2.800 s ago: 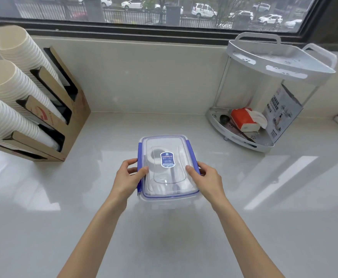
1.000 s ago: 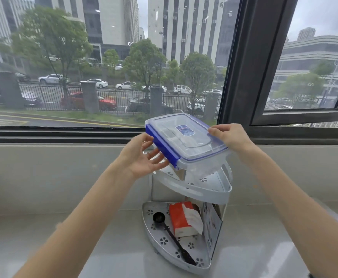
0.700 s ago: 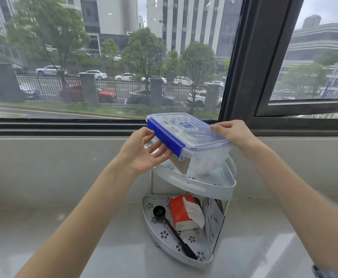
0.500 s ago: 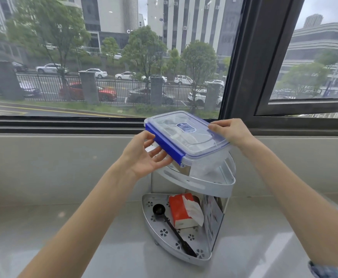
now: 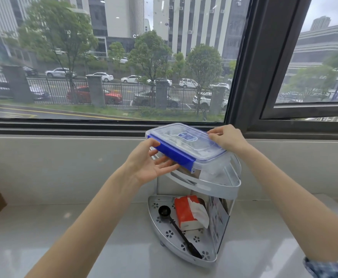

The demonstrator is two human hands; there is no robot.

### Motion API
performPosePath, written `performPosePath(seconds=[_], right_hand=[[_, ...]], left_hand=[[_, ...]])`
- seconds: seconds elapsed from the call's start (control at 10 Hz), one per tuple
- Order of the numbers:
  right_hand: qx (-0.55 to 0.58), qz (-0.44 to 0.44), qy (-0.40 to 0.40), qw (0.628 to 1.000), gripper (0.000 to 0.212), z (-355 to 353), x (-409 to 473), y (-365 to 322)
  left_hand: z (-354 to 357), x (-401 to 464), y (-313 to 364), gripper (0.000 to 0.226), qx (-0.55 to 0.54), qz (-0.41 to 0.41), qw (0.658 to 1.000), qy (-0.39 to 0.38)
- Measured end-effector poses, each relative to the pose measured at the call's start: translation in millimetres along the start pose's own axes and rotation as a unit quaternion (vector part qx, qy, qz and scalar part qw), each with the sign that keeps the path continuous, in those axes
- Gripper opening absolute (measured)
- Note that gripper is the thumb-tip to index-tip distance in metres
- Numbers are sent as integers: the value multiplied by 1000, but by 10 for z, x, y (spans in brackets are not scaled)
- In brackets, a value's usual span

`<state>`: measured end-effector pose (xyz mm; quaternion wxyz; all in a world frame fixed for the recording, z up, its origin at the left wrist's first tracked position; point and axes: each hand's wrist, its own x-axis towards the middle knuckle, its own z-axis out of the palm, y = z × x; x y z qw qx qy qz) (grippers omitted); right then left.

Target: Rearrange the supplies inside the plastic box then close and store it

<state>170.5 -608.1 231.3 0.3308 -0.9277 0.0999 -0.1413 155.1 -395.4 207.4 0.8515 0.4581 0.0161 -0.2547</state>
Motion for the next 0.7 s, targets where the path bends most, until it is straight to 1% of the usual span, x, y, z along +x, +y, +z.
performPosePath(seconds=[0.1,0.4,0.5,0.6,0.7], right_hand=[[-7,6,9,1000,28,33,-3,-10],[-80,-9,-20,997,33,27,-69,-100],[-90,-17,-31,995,35,-45,-180,-231],[-97,-34,-32,994,38,-108,-285,-374],[-111,-64,-9,992,41,-197,-431,-607]], left_hand=[[-27,-33,14,39,6,-9,1000,-1],[-61,-157,174,43,61,-29,998,-18],[-55,-271,287,49,98,-9,995,-6],[-42,-373,413,48,111,19,994,9],[-33,-593,588,47,128,65,989,21]])
